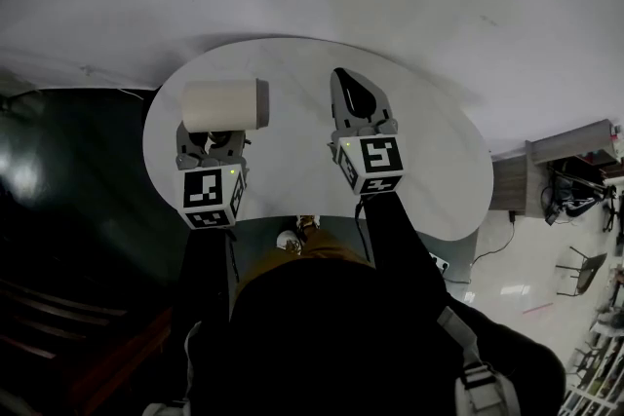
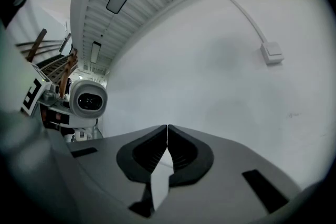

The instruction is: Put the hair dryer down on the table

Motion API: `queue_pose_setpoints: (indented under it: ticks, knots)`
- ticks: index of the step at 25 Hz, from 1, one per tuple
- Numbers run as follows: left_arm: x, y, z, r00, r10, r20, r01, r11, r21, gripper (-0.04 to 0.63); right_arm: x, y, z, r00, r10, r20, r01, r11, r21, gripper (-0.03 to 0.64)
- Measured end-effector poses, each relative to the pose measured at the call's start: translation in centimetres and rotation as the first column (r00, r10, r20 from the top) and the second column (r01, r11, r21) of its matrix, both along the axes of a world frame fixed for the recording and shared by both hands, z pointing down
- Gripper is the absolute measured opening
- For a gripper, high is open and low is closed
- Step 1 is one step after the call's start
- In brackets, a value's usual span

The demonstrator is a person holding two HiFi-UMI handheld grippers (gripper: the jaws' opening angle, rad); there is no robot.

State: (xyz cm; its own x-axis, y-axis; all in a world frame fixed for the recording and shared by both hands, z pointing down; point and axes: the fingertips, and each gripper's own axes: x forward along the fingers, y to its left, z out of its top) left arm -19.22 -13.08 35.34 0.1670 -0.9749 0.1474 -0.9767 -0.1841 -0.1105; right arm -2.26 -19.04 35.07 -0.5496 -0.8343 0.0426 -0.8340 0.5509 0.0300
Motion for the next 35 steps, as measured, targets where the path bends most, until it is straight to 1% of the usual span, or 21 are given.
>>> queue_pose_setpoints:
  ticks: [3,7,11,14,20,29,31,35]
  knots:
    - [-0.4,-1.6,0.0,1.000,-0.014,0.015,0.014,1.000,-0.003,0.209,-0.9,-2.1,0.3,1.000,-0.029,0.007,0.029,1.000,-0.001,0.028]
    - [-0.8,-4.1,0.5,0.997,-0.036,0.062,0.037,0.999,-0.009,0.209,-2.1,-4.9,0.7,0.998,-0.068,0.017,0.068,0.998,0.005,0.028]
    - [-0.8,-6.1,1.2,0.996,-0.059,0.061,0.061,0.998,-0.025,0.209,-2.8,-6.4,1.0,0.993,-0.115,0.030,0.115,0.993,0.006,0.028]
    - [-0.3,-6.9,1.8,0.995,-0.064,0.075,0.067,0.997,-0.042,0.209,-2.9,-7.2,1.4,0.989,-0.139,0.041,0.139,0.990,0.002,0.028]
    - [0.4,-7.9,2.7,0.994,-0.063,0.084,0.069,0.995,-0.069,0.209,-2.3,-8.4,2.3,0.989,-0.136,0.054,0.137,0.990,-0.021,0.028]
    - [0.7,-9.3,3.6,0.996,-0.061,0.070,0.067,0.994,-0.090,0.209,-2.0,-9.9,3.1,0.990,-0.132,0.051,0.134,0.990,-0.035,0.029]
    - [0.6,-9.6,3.8,0.996,-0.054,0.067,0.060,0.993,-0.098,0.209,-1.9,-10.3,3.3,0.991,-0.125,0.052,0.127,0.991,-0.041,0.028]
    - [0.7,-10.5,4.6,0.996,-0.025,0.087,0.036,0.991,-0.130,0.209,-1.7,-10.5,4.1,0.992,-0.114,0.048,0.116,0.992,-0.055,0.028]
